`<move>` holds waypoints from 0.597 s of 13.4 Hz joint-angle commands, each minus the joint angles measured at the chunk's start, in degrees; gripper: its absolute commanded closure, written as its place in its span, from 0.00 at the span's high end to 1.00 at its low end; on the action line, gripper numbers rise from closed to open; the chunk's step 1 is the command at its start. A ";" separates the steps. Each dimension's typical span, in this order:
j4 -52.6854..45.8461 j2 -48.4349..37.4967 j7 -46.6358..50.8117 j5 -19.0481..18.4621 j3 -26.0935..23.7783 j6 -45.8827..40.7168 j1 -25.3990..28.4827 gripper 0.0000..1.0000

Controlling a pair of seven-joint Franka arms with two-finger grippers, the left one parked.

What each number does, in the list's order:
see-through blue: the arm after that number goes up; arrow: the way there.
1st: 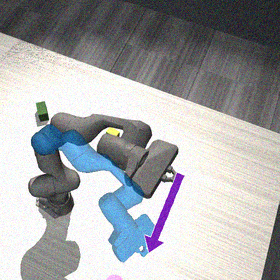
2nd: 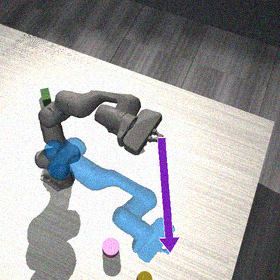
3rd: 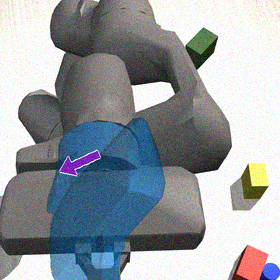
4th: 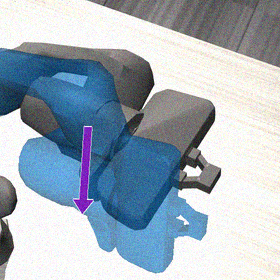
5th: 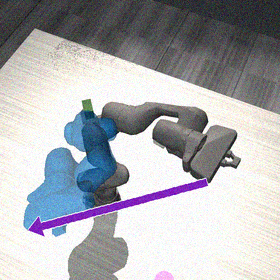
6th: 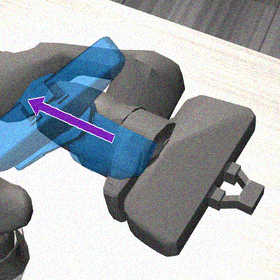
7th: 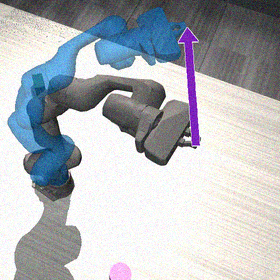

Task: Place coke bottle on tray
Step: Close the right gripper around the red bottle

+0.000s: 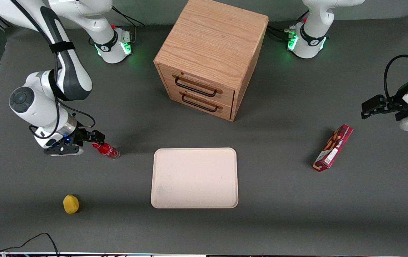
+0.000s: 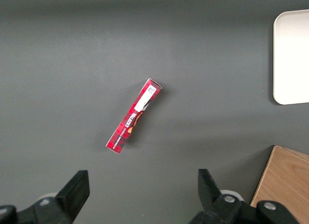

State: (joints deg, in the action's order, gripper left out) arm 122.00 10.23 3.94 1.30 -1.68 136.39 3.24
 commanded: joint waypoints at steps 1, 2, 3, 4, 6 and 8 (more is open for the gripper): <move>0.52 -0.13 -1.13 0.19 -0.51 1.25 -0.25 0.63; 0.44 -0.04 -1.04 0.19 -0.51 1.25 -0.25 0.36; 0.52 -0.12 -1.04 0.19 -0.51 1.25 -0.25 0.09; 0.52 -0.12 -1.04 0.19 -0.51 1.16 -0.25 0.00; 0.52 -0.21 -1.04 0.19 -0.60 1.07 -0.25 0.00; 0.00 -1.26 -0.87 0.19 -0.78 -0.23 -0.34 0.00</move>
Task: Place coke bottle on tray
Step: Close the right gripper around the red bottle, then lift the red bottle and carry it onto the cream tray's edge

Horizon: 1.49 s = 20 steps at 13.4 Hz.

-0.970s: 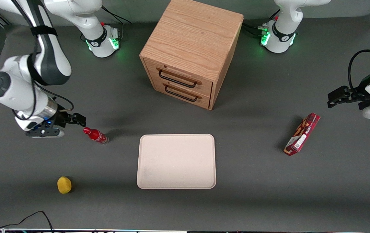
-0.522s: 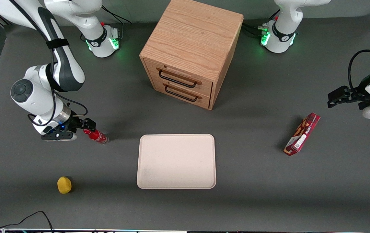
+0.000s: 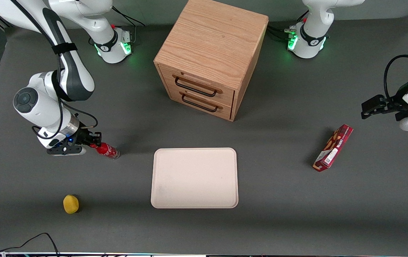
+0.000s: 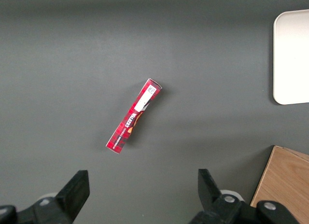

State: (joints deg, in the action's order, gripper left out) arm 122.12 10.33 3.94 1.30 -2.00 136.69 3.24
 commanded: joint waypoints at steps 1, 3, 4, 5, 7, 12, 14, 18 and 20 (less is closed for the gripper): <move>-1.00 -3.27 -0.87 0.19 -0.46 -3.76 -0.34 0.00; -8.35 -6.53 -0.87 0.19 -0.46 -17.87 -0.87 0.00; -14.66 -6.81 -0.78 0.28 -0.46 -26.65 -0.96 0.00; -22.38 -6.37 -0.69 0.28 -0.46 -35.78 -0.96 0.00; -36.97 -4.45 0.97 0.37 -0.46 -50.40 -0.96 0.00; -63.20 12.57 8.34 0.19 0.24 -62.60 4.47 0.00; -71.46 21.71 13.61 0.10 1.82 -59.37 9.48 0.00; -73.43 33.24 21.35 0.28 6.75 -41.02 19.15 0.00; -73.34 38.08 24.70 0.19 8.15 -31.70 21.79 0.00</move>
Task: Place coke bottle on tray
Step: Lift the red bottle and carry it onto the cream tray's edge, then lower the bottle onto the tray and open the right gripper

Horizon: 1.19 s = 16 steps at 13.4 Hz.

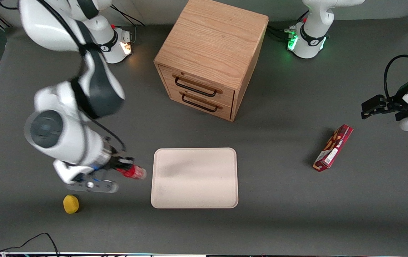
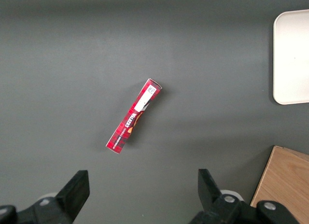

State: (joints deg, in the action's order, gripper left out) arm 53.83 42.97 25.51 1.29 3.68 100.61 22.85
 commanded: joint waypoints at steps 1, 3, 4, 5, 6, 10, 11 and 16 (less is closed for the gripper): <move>-4.97 6.85 3.23 0.29 2.73 6.33 3.07 0.00; -4.79 8.62 4.90 0.29 2.73 8.02 3.43 0.00; -4.62 9.50 5.08 0.29 2.73 8.89 3.52 0.00; -4.62 10.55 5.34 0.29 2.73 9.86 3.70 0.00; -4.53 11.26 5.78 0.29 2.73 10.39 3.70 0.00; -3.30 11.53 5.69 0.12 2.73 11.19 3.61 0.60; -3.12 11.35 5.61 0.12 2.82 11.19 3.52 1.00; 7.28 -0.91 4.12 0.29 2.21 3.99 1.59 1.00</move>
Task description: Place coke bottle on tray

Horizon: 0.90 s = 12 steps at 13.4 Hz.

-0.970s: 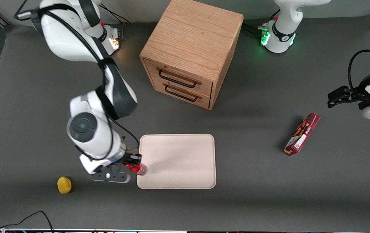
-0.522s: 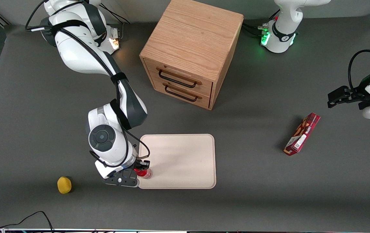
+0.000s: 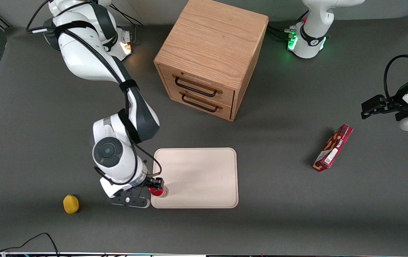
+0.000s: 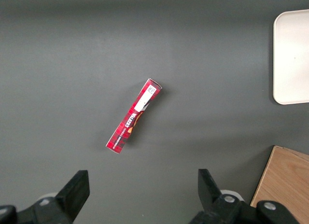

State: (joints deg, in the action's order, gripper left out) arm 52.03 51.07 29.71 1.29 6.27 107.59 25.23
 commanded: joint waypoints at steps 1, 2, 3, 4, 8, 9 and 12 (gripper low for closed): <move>16.37 -15.50 -2.62 0.82 -0.47 -2.83 -1.49 1.00; 24.18 -22.78 -6.12 1.08 -0.56 -2.83 -2.72 1.00; 32.44 -30.43 -9.81 1.35 -0.99 -2.91 -4.64 1.00; 39.92 -37.55 -11.68 1.44 -1.26 -2.91 -5.80 1.00; 53.79 -56.93 -11.69 1.35 -1.52 -7.11 -9.84 1.00; 53.53 -58.26 -11.78 1.35 -2.39 -10.18 -11.15 1.00; 51.69 -60.56 -13.09 1.35 -6.96 -13.80 -17.65 1.00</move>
State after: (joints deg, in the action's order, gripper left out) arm 102.69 -8.11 18.83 1.71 2.92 94.36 12.06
